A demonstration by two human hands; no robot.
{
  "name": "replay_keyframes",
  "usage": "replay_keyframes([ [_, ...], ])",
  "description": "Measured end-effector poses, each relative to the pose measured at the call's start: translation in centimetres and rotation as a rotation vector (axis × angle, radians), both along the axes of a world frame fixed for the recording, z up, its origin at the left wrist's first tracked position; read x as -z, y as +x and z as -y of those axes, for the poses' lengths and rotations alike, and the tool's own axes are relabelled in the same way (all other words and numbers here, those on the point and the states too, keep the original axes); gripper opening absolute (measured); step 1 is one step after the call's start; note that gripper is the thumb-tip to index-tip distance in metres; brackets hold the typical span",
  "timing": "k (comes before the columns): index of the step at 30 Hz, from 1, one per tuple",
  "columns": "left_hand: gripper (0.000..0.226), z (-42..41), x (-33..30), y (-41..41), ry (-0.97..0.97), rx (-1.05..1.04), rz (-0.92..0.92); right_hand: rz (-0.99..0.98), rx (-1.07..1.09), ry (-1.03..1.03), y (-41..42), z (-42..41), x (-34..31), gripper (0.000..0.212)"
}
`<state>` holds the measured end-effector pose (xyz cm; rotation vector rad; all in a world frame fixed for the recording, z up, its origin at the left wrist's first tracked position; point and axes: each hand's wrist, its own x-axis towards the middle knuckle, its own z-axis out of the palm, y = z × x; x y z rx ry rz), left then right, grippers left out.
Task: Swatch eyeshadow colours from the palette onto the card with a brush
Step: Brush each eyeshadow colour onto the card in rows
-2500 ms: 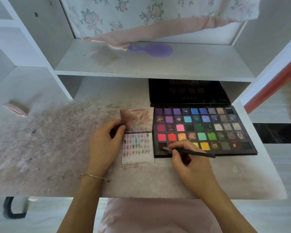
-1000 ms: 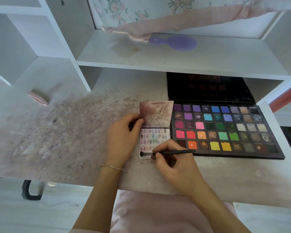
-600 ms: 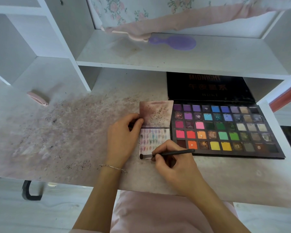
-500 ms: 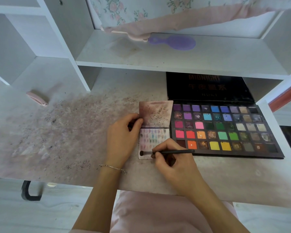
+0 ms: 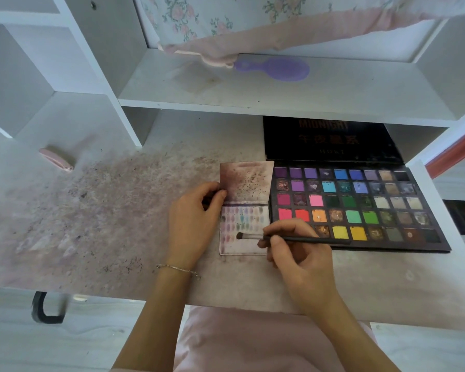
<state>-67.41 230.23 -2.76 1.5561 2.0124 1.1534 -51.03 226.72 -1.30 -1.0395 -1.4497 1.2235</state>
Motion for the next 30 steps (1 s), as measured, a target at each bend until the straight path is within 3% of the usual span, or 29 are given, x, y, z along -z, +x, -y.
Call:
replay_keyframes([
  [10,0.017,0.0,-0.1,-0.1,-0.007,0.013,0.000,0.151,0.207,0.168,4.5,-1.8,-0.2,0.026],
  [16,0.017,0.1,-0.1,0.0,0.003,0.015,0.005,0.283,0.306,0.155,5.5,-2.0,0.6,0.028],
  [30,0.017,0.2,-0.3,0.1,-0.008,0.014,0.014,0.340,0.227,0.160,5.4,-1.9,0.3,0.022],
])
